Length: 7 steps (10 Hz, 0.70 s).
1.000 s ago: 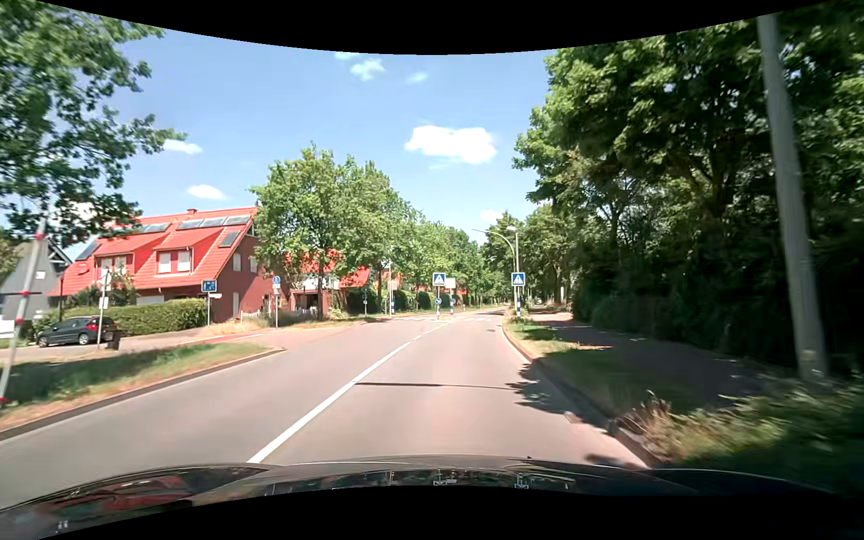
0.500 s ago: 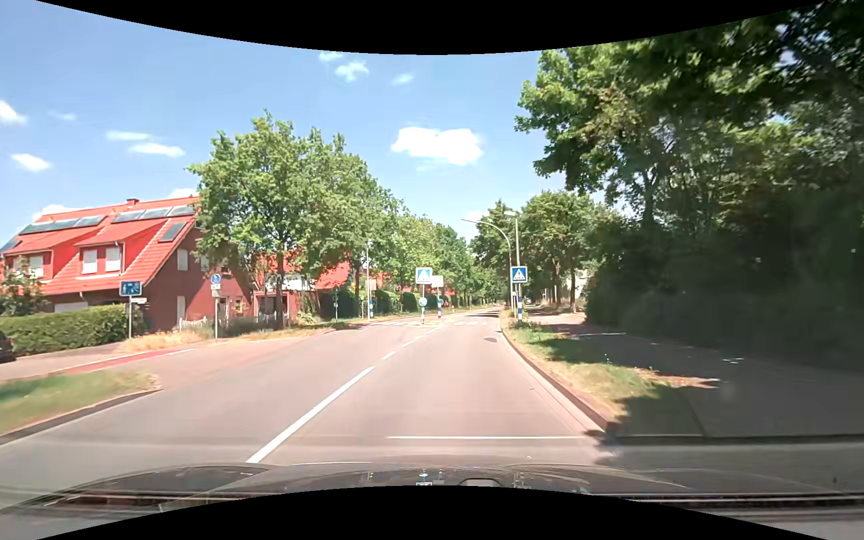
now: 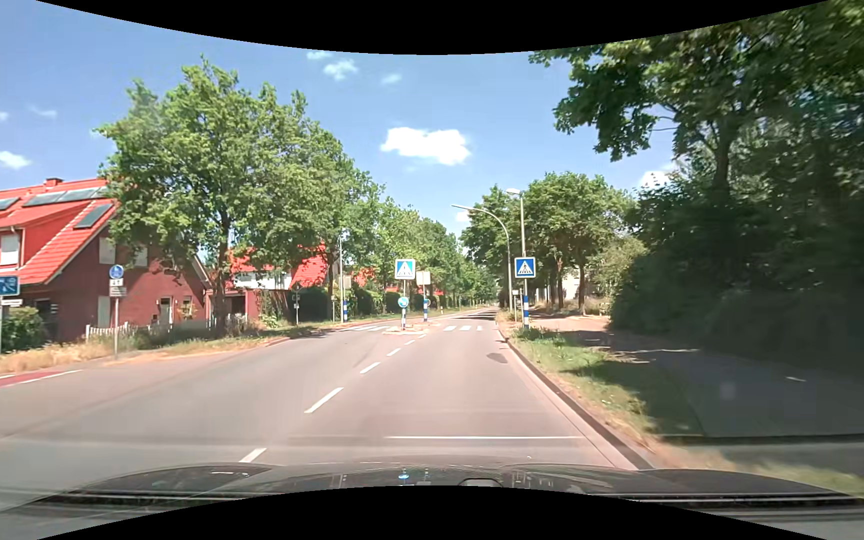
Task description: Follow the waypoints while adhering to traffic rules and regulations
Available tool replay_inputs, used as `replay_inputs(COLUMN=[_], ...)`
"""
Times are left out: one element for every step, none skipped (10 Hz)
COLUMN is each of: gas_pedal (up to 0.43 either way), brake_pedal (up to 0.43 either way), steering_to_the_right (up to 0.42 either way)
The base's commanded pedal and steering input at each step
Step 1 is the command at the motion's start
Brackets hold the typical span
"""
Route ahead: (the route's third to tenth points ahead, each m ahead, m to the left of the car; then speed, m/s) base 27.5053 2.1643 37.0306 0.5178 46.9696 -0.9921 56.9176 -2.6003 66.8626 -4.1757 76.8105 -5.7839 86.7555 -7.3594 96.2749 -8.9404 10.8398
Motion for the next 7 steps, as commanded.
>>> replay_inputs(gas_pedal=[0.157,0.157,0.177,0.177,0.177,0.177,0.177], brake_pedal=[0.0,0.0,0.0,0.0,0.0,0.0,0.0], steering_to_the_right=[0.015,0.016,0.016,0.016,0.018,0.018,0.018])
